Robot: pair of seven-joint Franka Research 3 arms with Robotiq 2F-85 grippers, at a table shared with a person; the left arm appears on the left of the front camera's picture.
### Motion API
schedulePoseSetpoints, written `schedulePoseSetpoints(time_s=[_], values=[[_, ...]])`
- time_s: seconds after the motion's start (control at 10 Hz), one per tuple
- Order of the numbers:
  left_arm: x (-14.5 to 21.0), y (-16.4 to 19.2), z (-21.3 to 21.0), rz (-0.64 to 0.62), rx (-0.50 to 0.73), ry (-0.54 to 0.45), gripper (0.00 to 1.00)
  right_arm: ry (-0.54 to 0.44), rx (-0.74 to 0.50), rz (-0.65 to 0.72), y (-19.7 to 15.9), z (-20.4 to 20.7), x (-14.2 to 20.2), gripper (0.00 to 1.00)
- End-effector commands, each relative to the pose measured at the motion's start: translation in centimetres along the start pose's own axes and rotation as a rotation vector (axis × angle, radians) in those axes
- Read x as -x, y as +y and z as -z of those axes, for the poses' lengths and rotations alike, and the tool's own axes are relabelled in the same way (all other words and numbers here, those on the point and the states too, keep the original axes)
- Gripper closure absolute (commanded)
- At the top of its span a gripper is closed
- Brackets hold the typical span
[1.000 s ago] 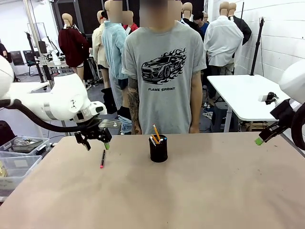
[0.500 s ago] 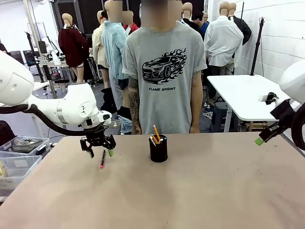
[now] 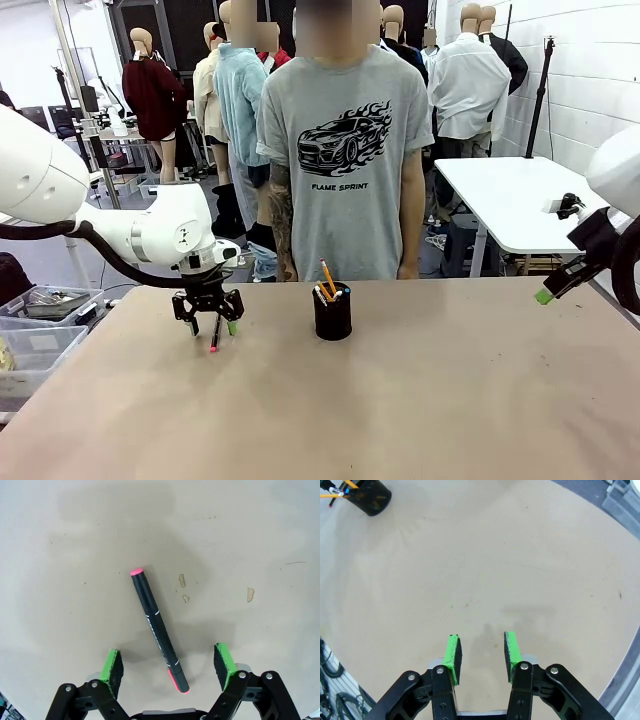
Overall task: Place the pens into the pen holder.
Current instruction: Pick up a writing instrument from the table and place it into the Pen holder.
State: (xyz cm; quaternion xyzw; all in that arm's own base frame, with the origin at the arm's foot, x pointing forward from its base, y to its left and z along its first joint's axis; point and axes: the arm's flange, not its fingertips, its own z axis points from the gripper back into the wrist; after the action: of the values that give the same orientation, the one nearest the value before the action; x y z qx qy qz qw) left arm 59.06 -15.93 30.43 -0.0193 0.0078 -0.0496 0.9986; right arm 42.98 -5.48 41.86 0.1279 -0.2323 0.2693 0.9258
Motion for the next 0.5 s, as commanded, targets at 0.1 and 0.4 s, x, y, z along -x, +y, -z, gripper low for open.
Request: schedulePoseSetpoints(time_s=[0.1, 0.4], values=[[-0.47, -0.17, -0.36, -0.011, -0.014, 0.02, 0.61, -0.017, -0.016, -0.011, 0.05, 0.29, 0.34, 0.54], [-0.69, -0.12, -0.01, -0.012, -0.007, 0.038, 1.0, -0.017, -0.016, -0.011, 0.05, 0.29, 0.34, 0.54]])
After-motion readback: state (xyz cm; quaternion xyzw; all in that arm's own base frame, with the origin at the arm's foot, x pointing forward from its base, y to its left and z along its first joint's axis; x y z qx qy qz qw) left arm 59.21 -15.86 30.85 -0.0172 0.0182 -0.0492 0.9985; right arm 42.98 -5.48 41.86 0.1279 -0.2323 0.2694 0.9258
